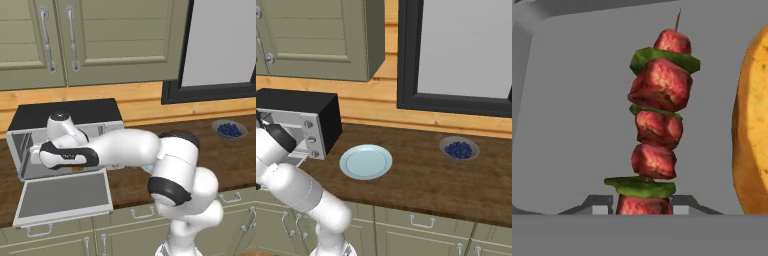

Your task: Pick up the kebab skewer and baguette bread, and place them inside the toaster oven. Close the toaster oven door and start by setting the timer.

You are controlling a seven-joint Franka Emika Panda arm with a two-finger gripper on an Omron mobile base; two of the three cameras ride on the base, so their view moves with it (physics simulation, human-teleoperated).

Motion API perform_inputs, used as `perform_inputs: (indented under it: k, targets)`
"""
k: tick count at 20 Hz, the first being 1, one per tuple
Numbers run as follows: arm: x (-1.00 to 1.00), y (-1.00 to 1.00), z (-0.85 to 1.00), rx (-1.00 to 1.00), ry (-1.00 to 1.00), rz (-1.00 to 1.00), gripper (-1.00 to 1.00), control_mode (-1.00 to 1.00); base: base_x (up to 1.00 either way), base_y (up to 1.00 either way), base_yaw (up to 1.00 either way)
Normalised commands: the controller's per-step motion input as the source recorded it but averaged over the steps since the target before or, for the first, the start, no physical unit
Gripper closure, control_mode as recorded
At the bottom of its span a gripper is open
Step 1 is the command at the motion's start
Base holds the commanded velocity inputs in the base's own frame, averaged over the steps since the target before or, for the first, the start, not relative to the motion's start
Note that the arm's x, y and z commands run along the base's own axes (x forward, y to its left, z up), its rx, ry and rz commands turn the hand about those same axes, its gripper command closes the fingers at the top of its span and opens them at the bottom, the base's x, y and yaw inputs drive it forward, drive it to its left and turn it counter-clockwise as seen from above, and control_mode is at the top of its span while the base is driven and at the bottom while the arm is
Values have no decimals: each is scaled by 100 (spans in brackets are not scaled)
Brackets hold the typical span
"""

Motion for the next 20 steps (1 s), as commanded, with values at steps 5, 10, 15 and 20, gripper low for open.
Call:
perform_inputs:
  k: [5, 10, 15, 20]
  targets:
    - [12, 24, -29, 0, 0, 0, 100, -100, 0, 0, 0]
    - [4, 30, -24, 0, 0, 0, 100, -100, 0, 0, 0]
    - [1, 24, -15, 0, 0, 0, -100, -100, 0, 0, 0]
    - [-12, 4, -11, 0, 0, 0, -100, -100, 0, 0, 0]
